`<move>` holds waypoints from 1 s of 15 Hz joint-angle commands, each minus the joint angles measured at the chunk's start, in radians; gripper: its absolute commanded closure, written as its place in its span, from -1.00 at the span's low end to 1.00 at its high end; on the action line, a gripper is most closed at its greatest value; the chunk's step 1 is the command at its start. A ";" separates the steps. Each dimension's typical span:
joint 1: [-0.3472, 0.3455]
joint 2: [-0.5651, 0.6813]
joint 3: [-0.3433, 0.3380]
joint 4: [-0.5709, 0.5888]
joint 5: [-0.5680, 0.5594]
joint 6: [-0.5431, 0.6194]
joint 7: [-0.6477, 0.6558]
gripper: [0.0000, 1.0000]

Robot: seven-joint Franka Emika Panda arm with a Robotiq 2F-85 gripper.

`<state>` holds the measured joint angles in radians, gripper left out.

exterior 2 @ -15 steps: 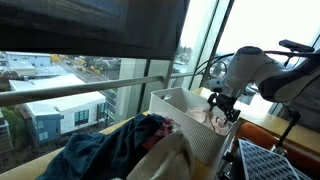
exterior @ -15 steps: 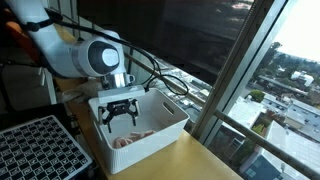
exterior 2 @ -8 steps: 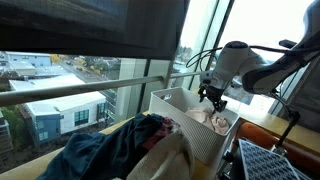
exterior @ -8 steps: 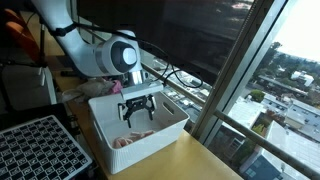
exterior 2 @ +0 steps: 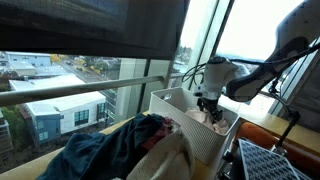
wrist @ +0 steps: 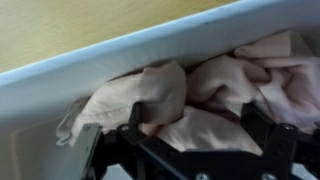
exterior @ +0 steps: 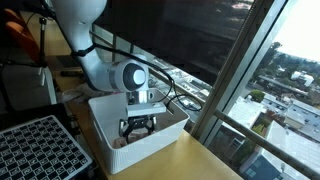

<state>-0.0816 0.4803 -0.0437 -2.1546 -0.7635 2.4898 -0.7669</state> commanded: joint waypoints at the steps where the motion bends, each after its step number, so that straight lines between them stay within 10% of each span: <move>1: -0.008 0.095 -0.025 0.023 -0.016 -0.024 0.024 -1.00; 5: -0.017 0.152 -0.002 0.048 0.039 -0.023 0.055 -0.89; 6: -0.017 0.155 0.001 0.055 0.050 -0.023 0.067 -0.47; 15: -0.032 0.017 0.016 0.007 0.192 -0.038 0.141 0.69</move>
<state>-0.0910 0.5812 -0.0562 -2.1115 -0.6396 2.4815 -0.6324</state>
